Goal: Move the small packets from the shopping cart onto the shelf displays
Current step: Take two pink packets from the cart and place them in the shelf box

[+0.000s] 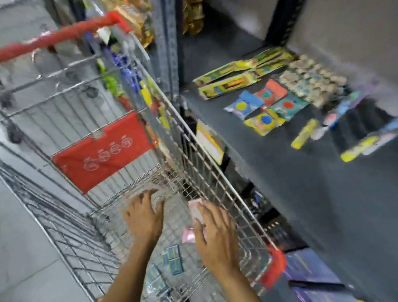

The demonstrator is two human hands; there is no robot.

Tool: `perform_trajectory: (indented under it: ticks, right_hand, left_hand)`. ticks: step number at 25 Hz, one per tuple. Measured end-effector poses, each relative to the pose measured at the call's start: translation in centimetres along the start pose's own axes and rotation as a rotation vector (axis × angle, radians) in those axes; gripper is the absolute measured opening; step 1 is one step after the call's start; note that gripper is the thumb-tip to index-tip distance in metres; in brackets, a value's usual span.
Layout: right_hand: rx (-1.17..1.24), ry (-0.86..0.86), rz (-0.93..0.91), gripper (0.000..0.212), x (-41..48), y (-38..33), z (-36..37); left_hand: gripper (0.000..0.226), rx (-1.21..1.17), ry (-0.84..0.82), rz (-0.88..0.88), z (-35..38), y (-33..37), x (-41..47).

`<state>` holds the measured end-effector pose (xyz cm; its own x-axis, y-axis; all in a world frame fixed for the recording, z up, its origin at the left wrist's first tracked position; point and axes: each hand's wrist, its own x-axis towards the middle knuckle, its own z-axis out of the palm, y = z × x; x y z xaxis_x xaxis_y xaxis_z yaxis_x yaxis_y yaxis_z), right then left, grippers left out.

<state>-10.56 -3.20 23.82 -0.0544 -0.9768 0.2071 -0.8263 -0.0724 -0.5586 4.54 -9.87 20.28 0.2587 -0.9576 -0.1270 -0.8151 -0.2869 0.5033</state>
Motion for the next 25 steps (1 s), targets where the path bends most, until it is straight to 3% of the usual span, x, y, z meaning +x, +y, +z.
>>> perform_trajectory:
  ticks: [5, 11, 14, 16, 18, 21, 25]
  right_hand:
    - [-0.016, -0.379, 0.248, 0.041, -0.9, 6.8, 11.1]
    - [-0.188, -0.324, 0.431, 0.04, 1.8, 11.7, 18.8]
    - [-0.238, -0.355, 0.719, 0.048, 2.7, 12.2, 21.0]
    - [-0.199, -0.333, 0.796, 0.049, 2.6, 11.6, 21.8]
    - [-0.178, -0.289, 0.724, 0.046, 2.5, 10.8, 21.7]
    - [-0.222, -0.242, 0.387, 0.043, 2.5, 10.0, 21.1]
    - [-0.314, -0.505, -0.056, 0.028, 0.5, 10.3, 20.8]
  left_hand:
    - [0.053, 0.083, -0.241, -0.168, 11.6, -5.5, -1.1]
    - [0.092, 0.001, -0.325, -0.343, 19.7, -7.4, -1.8]
    - [0.092, 0.022, -0.302, -0.269, 19.1, -8.8, -0.3]
    - [0.089, 0.098, -0.269, -0.241, 17.7, -10.2, 1.9]
    - [0.088, 0.182, -0.259, -0.273, 16.0, -11.9, 4.2]
    - [0.085, 0.262, -0.24, -0.278, 14.7, -13.4, 6.1]
    - [0.077, 0.349, -0.249, -0.189, 14.6, -13.6, 6.3]
